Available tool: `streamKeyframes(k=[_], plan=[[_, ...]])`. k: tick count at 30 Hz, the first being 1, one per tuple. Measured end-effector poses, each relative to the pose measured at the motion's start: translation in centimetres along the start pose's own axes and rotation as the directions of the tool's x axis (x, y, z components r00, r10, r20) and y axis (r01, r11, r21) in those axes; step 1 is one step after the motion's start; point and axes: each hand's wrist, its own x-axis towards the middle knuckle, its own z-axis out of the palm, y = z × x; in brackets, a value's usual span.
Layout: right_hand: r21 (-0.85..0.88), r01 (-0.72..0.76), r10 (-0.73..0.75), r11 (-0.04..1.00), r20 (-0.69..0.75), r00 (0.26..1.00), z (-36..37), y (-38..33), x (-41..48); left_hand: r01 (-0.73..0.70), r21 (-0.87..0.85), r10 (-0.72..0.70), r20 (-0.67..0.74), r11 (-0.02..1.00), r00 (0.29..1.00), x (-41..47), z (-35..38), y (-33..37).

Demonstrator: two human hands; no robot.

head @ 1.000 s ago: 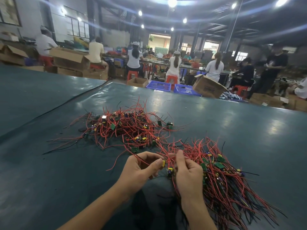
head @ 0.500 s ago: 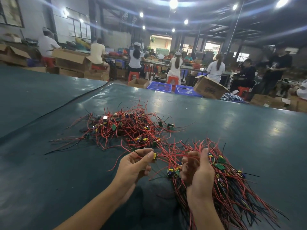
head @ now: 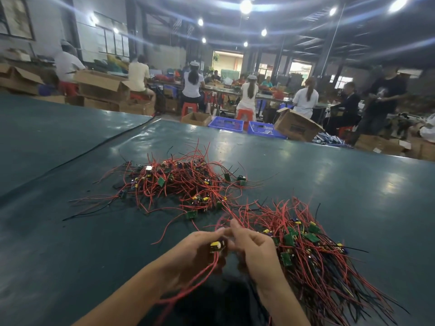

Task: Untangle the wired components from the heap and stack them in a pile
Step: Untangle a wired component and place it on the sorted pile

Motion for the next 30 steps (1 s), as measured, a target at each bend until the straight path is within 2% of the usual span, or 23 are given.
streamKeyframes(k=[2,5,9,13,14,17,20,23,27,30], plan=[[-0.007,-0.013,0.013,1.000,0.077,0.997,0.4,-0.2,-0.3,0.005,0.019,-0.007,0.098,1.000,0.995,-0.3,0.1,0.1],[0.094,-0.091,0.080,0.991,0.113,0.990,0.3,-0.4,-0.5,-0.002,0.040,-0.003,0.120,0.999,0.993,-0.6,0.4,0.4],[0.216,-0.146,0.135,0.965,0.063,0.989,0.3,-0.3,-0.3,0.048,0.031,-0.049,0.027,0.998,0.998,-0.5,0.6,0.4],[0.318,-0.121,0.154,0.940,-0.081,0.985,0.0,0.1,0.2,0.029,-0.133,-0.046,-0.131,0.991,0.990,0.0,0.7,-0.7],[0.359,-0.113,0.159,0.926,-0.102,0.982,-0.2,0.1,0.4,0.012,-0.106,-0.027,-0.137,0.994,0.990,0.0,0.7,-0.9],[0.445,-0.086,0.158,0.892,-0.127,0.979,-0.3,-0.1,0.5,-0.102,0.149,0.120,-0.114,0.984,0.986,0.0,0.9,-1.7],[0.448,-0.063,0.151,0.892,-0.164,0.975,-0.4,-0.1,0.4,-0.283,0.370,0.344,-0.110,0.885,0.933,-0.2,1.7,-1.7],[0.402,-0.039,0.132,0.915,-0.207,0.969,-0.3,0.1,0.5,-0.393,0.399,0.480,-0.144,0.829,0.865,-0.3,2.0,-1.3],[0.371,-0.034,0.121,0.928,-0.213,0.969,0.0,0.7,0.6,-0.406,0.392,0.508,-0.205,0.826,0.837,-0.2,1.8,-1.5],[0.318,-0.040,0.103,0.947,-0.184,0.977,0.4,0.8,0.4,-0.375,0.463,0.508,-0.204,0.803,0.837,0.0,1.7,-1.7]])
